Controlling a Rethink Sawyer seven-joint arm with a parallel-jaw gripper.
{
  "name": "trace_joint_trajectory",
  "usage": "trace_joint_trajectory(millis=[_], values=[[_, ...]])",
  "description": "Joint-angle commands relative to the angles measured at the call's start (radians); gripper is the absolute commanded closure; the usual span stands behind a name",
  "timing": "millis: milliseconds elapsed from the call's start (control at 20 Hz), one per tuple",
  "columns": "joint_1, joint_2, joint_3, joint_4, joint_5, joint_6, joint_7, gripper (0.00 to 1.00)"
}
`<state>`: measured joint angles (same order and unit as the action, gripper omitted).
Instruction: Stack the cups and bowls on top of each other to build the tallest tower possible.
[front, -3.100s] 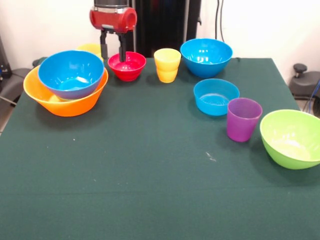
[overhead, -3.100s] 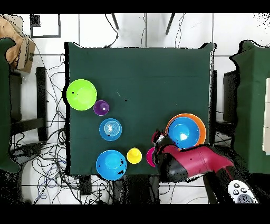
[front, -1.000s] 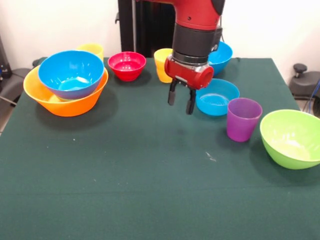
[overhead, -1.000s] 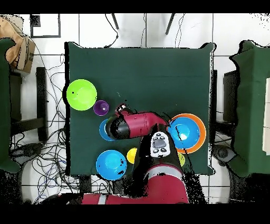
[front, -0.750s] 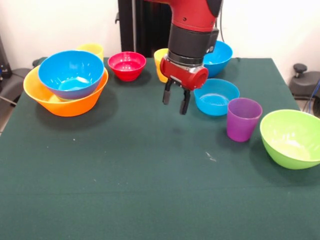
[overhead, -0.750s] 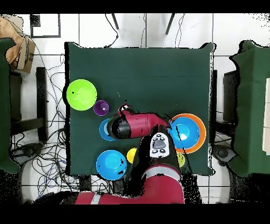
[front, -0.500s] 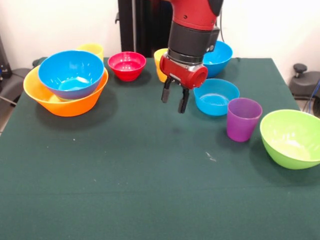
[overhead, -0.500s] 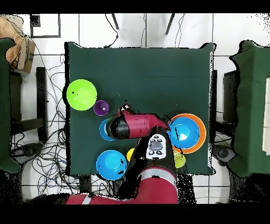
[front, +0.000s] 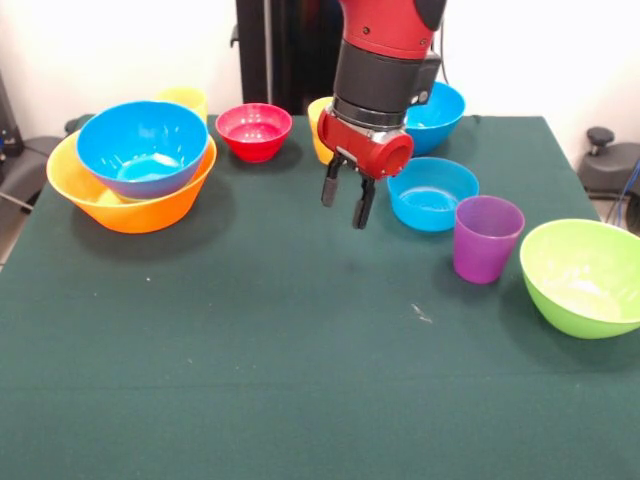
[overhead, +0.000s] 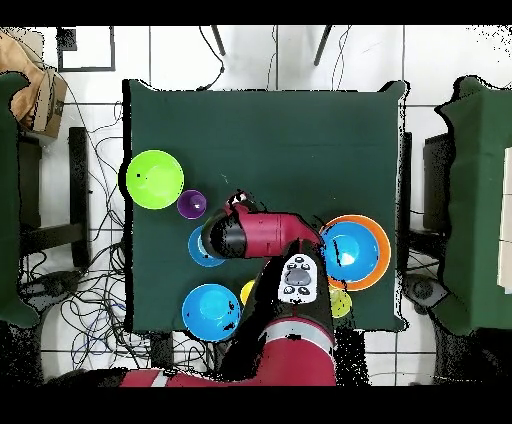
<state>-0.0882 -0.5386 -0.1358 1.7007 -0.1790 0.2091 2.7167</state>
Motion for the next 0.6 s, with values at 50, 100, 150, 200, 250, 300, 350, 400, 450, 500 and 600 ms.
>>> trace_joint_trajectory(millis=[50, 100, 150, 200, 250, 300, 350, 400, 450, 500, 600], values=[[0.029, -0.020, 0.044, -0.078, 0.069, 0.141, 0.056, 0.00], [0.033, -0.019, 0.042, -0.084, 0.075, 0.148, 0.058, 0.00], [0.040, -0.022, 0.037, -0.090, 0.081, 0.157, 0.060, 0.00], [0.047, -0.019, 0.031, -0.097, 0.086, 0.163, 0.062, 0.00], [0.052, -0.020, 0.029, -0.101, 0.092, 0.169, 0.063, 0.00], [0.056, -0.021, 0.027, -0.105, 0.098, 0.175, 0.064, 0.00], [0.064, -0.021, 0.024, -0.106, 0.105, 0.179, 0.068, 0.00], [0.071, -0.022, 0.020, -0.110, 0.111, 0.187, 0.070, 0.00], [0.078, -0.021, 0.016, -0.119, 0.119, 0.198, 0.071, 0.00], [0.085, -0.019, 0.012, -0.129, 0.127, 0.210, 0.071, 0.00], [0.099, -0.015, 0.002, -0.148, 0.141, 0.229, 0.074, 0.00]])
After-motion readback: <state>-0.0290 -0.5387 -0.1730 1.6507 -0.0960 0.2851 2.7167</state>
